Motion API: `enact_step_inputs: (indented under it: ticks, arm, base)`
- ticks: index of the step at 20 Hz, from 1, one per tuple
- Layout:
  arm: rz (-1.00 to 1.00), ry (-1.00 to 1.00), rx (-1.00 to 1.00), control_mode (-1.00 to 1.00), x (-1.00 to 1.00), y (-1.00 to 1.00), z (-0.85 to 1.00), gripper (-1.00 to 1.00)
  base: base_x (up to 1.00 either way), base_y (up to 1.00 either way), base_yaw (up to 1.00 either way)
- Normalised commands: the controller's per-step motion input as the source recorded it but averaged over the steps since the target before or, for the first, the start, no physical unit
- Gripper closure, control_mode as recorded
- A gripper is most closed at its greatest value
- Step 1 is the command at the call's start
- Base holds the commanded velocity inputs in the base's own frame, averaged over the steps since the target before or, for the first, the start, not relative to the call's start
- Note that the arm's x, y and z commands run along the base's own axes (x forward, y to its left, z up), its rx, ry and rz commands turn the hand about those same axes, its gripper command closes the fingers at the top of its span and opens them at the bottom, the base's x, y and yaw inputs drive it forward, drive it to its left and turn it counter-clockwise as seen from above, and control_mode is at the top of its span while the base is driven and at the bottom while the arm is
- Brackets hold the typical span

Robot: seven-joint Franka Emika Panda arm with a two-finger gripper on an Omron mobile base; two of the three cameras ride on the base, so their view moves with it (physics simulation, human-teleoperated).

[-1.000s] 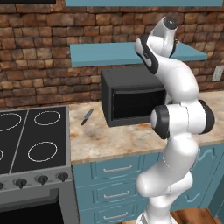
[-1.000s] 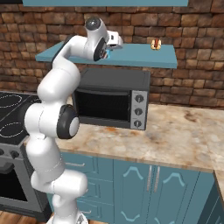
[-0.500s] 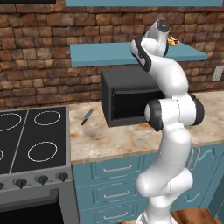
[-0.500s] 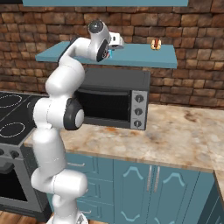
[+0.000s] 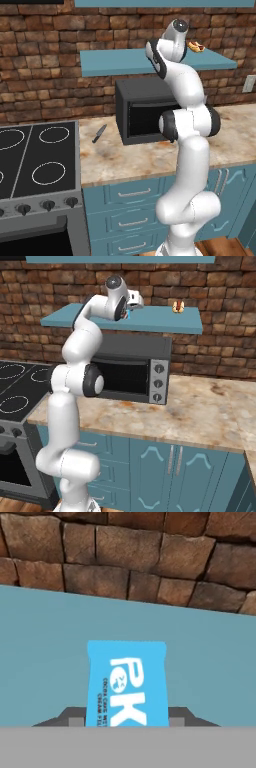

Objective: Pick the boxed food and bar from the counter and place them in the cabinets closest to them.

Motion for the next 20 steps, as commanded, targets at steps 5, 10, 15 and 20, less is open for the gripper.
enact_step_inputs:
  ticks: [5, 10, 15, 20]
  arm:
    - [0.0, 0.0, 0.0, -1.0, 0.02, 0.0, 0.0, -1.0]
    - [0.0, 0.0, 0.0, -1.0, -0.16, 0.0, 0.18, -1.0]
    - [0.0, 0.0, 0.0, -1.0, -0.43, 0.0, 0.3, -1.0]
    - [0.05, 0.0, 0.0, -1.0, -0.93, 0.0, 0.06, -1.0]
  base:
    - [0.0, 0.0, 0.0]
    - [0.0, 0.0, 0.0]
    - [0.0, 0.0, 0.0]
    - [0.0, 0.0, 0.0]
